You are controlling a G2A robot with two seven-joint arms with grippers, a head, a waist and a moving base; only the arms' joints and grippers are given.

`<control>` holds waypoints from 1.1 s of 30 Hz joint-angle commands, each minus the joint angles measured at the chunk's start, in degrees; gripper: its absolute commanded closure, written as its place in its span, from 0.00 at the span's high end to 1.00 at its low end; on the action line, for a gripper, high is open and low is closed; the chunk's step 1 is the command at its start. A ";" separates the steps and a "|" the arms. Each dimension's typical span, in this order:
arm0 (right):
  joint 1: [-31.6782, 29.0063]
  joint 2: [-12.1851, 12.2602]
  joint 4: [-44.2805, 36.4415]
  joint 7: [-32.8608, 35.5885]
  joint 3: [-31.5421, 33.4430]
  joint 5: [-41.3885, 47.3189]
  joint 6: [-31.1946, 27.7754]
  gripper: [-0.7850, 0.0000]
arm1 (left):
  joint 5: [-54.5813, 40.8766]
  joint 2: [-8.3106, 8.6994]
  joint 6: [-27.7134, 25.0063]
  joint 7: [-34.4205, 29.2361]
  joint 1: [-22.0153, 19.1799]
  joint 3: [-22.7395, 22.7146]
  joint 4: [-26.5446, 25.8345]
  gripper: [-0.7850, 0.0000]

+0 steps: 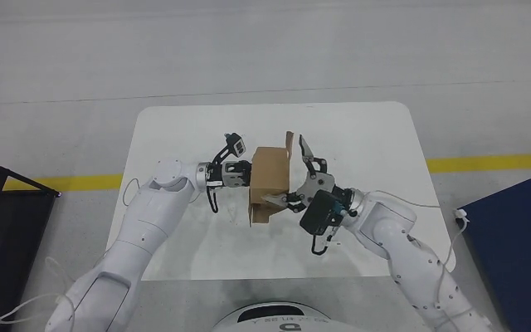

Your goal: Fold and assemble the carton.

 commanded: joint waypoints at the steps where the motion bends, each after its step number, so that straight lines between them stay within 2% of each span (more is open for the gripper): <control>1: 0.18 -0.06 0.03 0.55 -0.08 -0.27 0.91 1.00 | -0.03 0.02 -0.01 -0.03 -0.02 0.01 0.02 0.00; 7: 0.01 -0.21 -0.24 3.15 -0.13 -2.23 4.33 1.00 | 0.16 0.09 -0.21 0.02 -0.05 0.01 -0.04 0.00; 12: 0.14 -0.31 -0.27 3.35 -0.57 -2.62 4.91 1.00 | 0.35 0.13 -0.37 0.24 -0.12 0.08 0.03 0.00; 16: -0.06 -0.26 -0.69 0.55 -0.55 -1.73 3.89 1.00 | -2.94 0.01 -0.09 0.04 0.13 -0.46 0.12 0.00; 21: -1.03 0.31 -1.60 -8.25 0.80 -0.49 -1.47 1.00 | -4.46 -0.07 1.06 0.47 0.16 -0.62 0.45 0.00; 25: -1.45 1.14 -2.42 -14.10 1.92 -6.75 -5.20 1.00 | -6.72 -0.26 2.84 1.56 0.24 -0.76 0.70 0.00; 28: -2.15 1.51 -3.00 -15.66 2.20 -11.87 -3.60 1.00 | -7.07 -0.27 7.28 3.01 0.06 -0.52 0.94 0.00; 31: -2.05 1.59 -2.48 -14.51 1.23 -15.90 -2.00 1.00 | -5.43 -0.08 10.50 5.60 -0.02 -0.45 -0.10 0.00; 33: -1.43 1.52 -1.74 -10.59 0.45 -18.67 -1.16 1.00 | -4.82 0.06 11.85 6.05 0.15 -0.49 -1.19 0.00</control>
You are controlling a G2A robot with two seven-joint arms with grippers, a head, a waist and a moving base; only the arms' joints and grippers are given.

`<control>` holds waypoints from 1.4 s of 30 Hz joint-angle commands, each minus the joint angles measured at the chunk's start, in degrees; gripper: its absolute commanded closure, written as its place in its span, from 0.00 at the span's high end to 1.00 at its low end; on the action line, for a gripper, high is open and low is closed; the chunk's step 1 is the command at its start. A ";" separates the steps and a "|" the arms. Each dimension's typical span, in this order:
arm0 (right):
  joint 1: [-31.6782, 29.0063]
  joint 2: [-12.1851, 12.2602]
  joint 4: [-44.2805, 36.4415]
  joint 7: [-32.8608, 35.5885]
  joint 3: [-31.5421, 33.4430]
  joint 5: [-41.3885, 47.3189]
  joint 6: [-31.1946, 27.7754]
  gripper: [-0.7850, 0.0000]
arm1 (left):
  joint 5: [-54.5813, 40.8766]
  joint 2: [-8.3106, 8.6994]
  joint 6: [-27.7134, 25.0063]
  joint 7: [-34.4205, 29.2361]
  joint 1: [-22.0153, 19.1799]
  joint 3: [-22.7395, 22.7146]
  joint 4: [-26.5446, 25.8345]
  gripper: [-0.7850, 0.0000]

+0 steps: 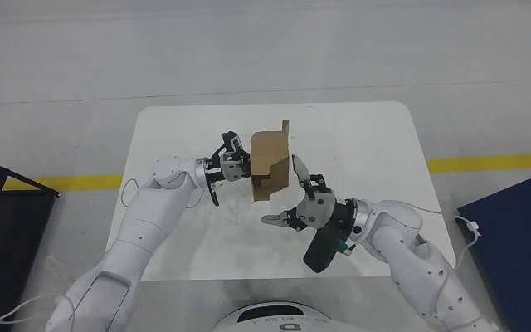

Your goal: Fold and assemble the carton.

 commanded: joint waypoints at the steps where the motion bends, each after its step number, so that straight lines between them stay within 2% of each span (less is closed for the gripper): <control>1: 0.57 -0.16 0.46 3.45 -0.80 -1.13 0.70 1.00 | 0.78 0.16 1.01 0.37 0.22 -0.08 -0.90 0.00; 5: 1.69 -0.55 1.10 6.73 -1.99 0.12 2.38 1.00 | 1.70 0.46 1.24 0.20 1.00 -0.36 -2.53 0.00; 12: 2.39 -0.84 2.19 8.16 -2.26 3.82 3.42 1.00 | 3.38 0.84 0.40 0.50 1.64 -0.75 -3.76 0.00; 17: 2.43 -0.99 3.37 6.52 -1.85 9.34 3.12 1.00 | 3.83 0.95 -0.30 0.95 1.97 -0.84 -4.22 0.00; 23: 3.05 -1.19 4.89 10.46 -0.96 15.07 2.03 1.00 | 3.74 0.98 -1.49 0.87 2.09 -0.82 -4.46 0.00; 35: 4.54 -1.70 5.69 15.77 -1.93 19.13 2.46 1.00 | 7.00 1.31 -5.64 1.29 1.99 -1.03 -5.05 0.00; 42: 5.44 -1.80 5.98 19.93 -2.78 18.58 0.94 1.00 | 6.83 1.32 -7.04 1.16 2.14 -0.92 -5.21 0.00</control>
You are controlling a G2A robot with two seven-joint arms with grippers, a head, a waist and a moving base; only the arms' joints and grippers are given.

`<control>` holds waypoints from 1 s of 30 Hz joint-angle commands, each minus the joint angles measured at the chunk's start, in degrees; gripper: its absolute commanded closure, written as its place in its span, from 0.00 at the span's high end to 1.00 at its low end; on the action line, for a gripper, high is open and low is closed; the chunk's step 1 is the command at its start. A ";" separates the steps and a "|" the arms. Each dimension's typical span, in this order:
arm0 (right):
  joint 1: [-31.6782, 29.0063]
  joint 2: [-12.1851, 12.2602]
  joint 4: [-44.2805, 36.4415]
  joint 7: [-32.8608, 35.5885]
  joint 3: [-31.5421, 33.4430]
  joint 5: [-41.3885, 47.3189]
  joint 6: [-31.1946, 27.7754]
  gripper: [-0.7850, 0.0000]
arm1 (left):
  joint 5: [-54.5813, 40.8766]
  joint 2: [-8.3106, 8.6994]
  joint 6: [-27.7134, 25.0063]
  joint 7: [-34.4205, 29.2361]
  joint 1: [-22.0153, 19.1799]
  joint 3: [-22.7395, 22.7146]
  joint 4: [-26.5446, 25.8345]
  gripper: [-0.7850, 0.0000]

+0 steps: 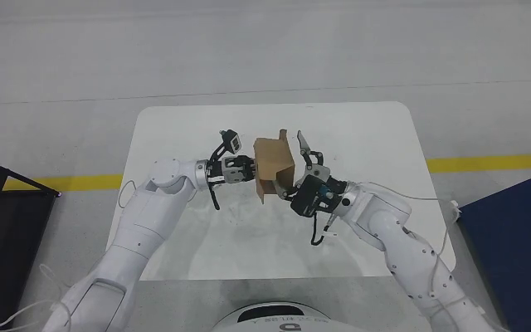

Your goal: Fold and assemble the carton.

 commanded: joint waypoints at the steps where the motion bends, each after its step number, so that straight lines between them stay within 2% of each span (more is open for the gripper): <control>1: 0.34 -0.05 0.04 0.30 -0.27 -0.03 -0.26 1.00 | -0.12 0.00 -0.02 -0.06 -0.01 0.03 -0.05 0.00; 7: -0.01 -0.05 -0.67 -0.69 -0.06 -0.59 0.89 1.00 | -0.96 0.02 -0.11 -0.20 0.04 -0.08 0.07 0.00; 16: -1.86 0.17 -2.60 -8.13 1.44 -1.01 3.08 1.00 | -3.36 -0.03 0.52 0.85 -0.03 -0.71 1.45 0.00; 26: -1.86 0.14 -2.96 -8.78 1.01 -0.66 2.39 1.00 | -3.97 -0.06 0.35 1.20 0.04 -0.91 1.49 0.00; 30: -1.39 0.11 -2.52 -11.77 0.81 1.02 1.03 1.00 | -2.78 0.07 -0.12 5.61 0.95 -1.57 0.60 0.00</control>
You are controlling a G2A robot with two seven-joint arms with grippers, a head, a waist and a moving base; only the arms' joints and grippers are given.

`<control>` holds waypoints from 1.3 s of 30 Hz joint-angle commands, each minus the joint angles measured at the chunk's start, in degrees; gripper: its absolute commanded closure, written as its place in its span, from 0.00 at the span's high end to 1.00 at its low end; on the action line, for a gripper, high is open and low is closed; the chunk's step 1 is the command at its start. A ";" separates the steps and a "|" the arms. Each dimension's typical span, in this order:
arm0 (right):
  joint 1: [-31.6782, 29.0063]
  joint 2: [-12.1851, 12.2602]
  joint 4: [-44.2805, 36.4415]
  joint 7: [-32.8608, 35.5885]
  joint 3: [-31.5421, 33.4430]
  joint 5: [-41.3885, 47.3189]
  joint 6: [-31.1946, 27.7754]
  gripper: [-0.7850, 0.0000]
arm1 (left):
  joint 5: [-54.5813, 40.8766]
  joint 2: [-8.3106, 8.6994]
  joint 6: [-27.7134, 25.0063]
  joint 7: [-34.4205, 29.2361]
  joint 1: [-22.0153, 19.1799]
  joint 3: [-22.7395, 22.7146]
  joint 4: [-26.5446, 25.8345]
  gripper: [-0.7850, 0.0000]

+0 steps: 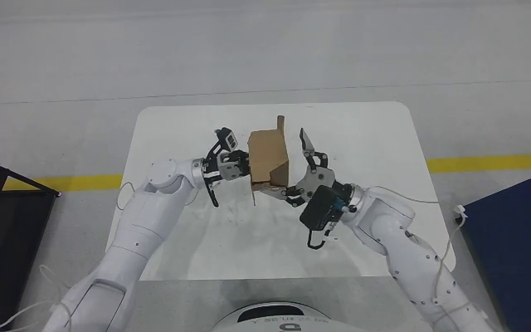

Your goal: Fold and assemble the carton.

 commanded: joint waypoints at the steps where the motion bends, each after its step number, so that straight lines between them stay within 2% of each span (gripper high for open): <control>1: 0.40 -0.02 0.66 -1.85 0.11 1.28 -0.70 1.00 | 1.70 0.17 -0.84 3.20 0.42 -0.55 -0.42 0.00; 4: 0.81 -0.02 1.31 -3.36 0.17 2.49 -1.89 1.00 | 2.06 0.29 -1.99 5.92 0.82 -1.54 -0.67 0.00; 6: 1.20 0.09 1.50 -4.05 -0.28 2.80 -5.13 1.00 | 4.49 0.47 -3.23 8.77 0.89 -2.11 -0.86 0.00; 8: 1.75 0.20 1.55 -3.29 -0.82 2.27 -7.88 1.00 | 5.25 0.53 -4.19 11.12 1.26 -2.64 -1.45 0.00; 11: 2.73 0.05 1.84 -1.20 -2.24 2.17 -8.99 1.00 | 6.28 0.63 -5.25 13.00 1.83 -3.15 -2.43 0.00; 14: 4.26 -0.30 2.40 1.04 -4.36 2.55 -9.70 1.00 | 5.86 0.65 -5.81 13.40 2.34 -3.52 -3.23 0.00; 17: 5.96 -0.70 3.27 3.55 -6.34 3.06 -10.07 0.89 | 5.56 0.69 -6.49 13.29 2.57 -3.87 -3.01 0.00; 31: 9.76 -1.81 6.22 10.37 -10.06 6.16 -9.43 0.87 | 4.61 0.58 -8.11 12.97 2.73 -4.29 -2.42 0.00; 39: 10.85 -2.28 8.56 10.80 -9.40 13.03 -8.95 0.84 | 3.50 0.51 -9.14 12.46 2.98 -4.64 -2.70 0.00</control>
